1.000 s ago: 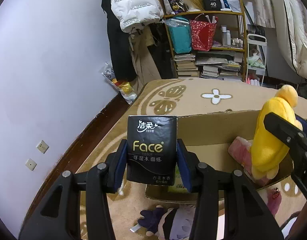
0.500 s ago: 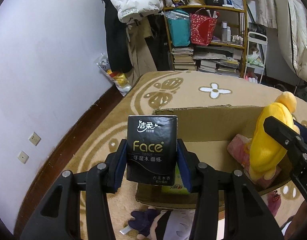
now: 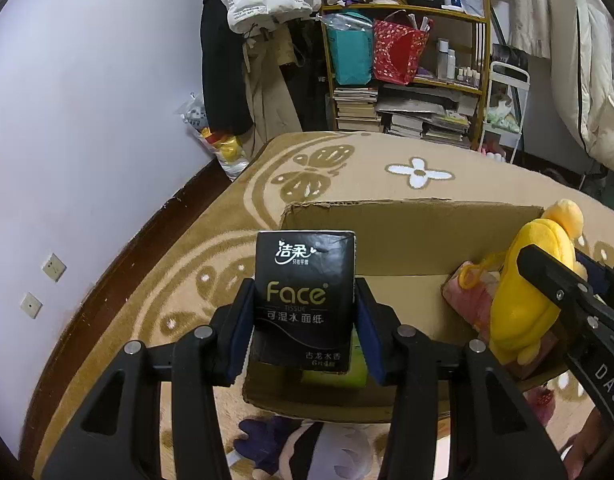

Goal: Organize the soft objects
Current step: 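Open both tools to drop the black pack and yellow plush into the box, then lower both tools toward the plushes lying beside the box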

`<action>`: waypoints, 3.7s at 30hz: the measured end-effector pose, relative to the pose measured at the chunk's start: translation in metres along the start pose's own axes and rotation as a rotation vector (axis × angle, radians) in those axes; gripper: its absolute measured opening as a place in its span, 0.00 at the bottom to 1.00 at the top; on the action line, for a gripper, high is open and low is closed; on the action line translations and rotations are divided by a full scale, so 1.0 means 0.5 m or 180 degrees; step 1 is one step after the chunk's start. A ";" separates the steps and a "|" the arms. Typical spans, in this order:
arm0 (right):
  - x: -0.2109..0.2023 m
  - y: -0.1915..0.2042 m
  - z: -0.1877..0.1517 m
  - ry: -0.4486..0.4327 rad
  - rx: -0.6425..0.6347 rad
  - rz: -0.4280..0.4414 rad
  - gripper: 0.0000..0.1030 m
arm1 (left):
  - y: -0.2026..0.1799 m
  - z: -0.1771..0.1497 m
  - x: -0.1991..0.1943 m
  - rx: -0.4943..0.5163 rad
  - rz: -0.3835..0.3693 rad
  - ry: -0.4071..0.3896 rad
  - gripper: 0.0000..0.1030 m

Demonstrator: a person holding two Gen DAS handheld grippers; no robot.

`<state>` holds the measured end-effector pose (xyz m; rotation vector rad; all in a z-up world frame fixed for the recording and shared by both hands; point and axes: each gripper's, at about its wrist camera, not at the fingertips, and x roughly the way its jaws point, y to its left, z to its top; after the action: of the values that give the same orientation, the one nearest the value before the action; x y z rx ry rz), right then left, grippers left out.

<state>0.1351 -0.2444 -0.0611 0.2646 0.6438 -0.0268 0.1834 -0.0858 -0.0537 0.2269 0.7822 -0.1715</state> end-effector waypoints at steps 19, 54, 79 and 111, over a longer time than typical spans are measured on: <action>-0.013 0.011 -0.003 0.0025 -0.0042 -0.0082 0.75 | 0.018 -0.005 -0.055 0.0074 0.0305 -0.0178 0.99; -0.188 0.032 -0.081 0.0000 0.0099 -0.0093 1.00 | 0.086 -0.095 -0.204 0.0049 0.0476 -0.0036 1.00; -0.180 0.026 -0.145 0.0338 0.0084 -0.0281 1.00 | 0.101 -0.147 -0.194 -0.0097 0.0570 0.0201 1.00; -0.072 -0.049 -0.236 0.1111 0.0604 -0.0459 0.97 | 0.070 -0.167 -0.079 0.0018 0.0383 0.0702 1.00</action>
<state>0.0341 -0.2407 -0.1357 0.4105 1.0091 -0.1840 0.1076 -0.0275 -0.0782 0.3009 0.9842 -0.0349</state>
